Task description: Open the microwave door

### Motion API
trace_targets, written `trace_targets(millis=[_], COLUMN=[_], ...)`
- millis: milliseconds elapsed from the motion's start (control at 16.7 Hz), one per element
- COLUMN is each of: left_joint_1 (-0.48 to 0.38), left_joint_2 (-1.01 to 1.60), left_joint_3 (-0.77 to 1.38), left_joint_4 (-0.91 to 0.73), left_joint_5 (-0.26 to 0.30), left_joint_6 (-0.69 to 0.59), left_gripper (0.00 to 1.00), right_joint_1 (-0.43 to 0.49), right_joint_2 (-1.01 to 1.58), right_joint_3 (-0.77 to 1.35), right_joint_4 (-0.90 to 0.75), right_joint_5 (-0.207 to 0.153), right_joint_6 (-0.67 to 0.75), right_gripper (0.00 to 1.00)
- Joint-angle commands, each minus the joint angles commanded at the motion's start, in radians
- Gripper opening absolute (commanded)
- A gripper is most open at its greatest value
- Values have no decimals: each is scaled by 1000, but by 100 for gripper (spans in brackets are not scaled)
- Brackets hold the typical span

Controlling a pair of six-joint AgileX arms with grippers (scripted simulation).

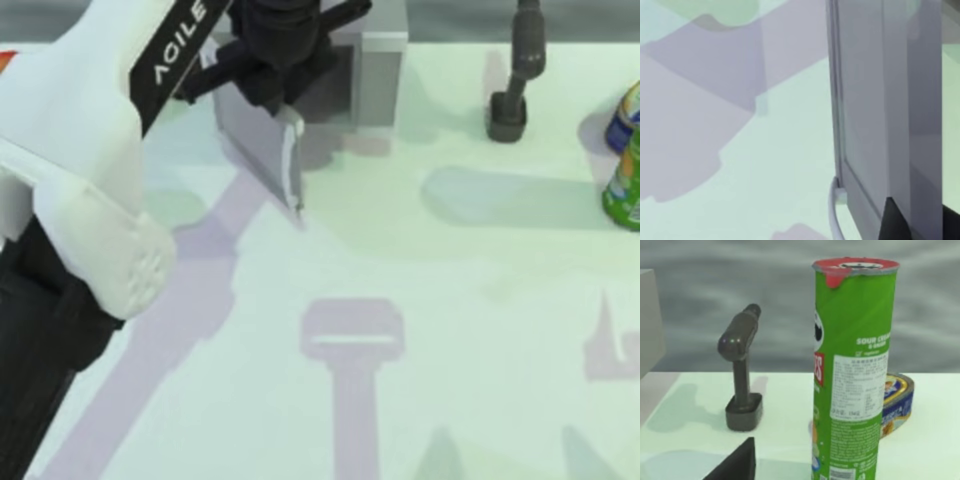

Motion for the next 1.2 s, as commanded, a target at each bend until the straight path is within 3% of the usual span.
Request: trace_targets(millis=[60,240,1200], left_joint_1=[-6,-3,8], left_joint_2=[46,51,-124], left_joint_3=[89,63,-323], left_joint_4=[16,11,200], left_joint_5=[1,1,-1], left_joint_6=[1,1,7], left_gripper=[0,0,0], right_joint_1=[0,0,0], right_joint_2=[0,0,0], right_joint_3=[0,0,0], right_joint_4=[0,0,0], right_joint_5=[0,0,0], right_joint_6=[0,0,0], right_gripper=[100,100,100])
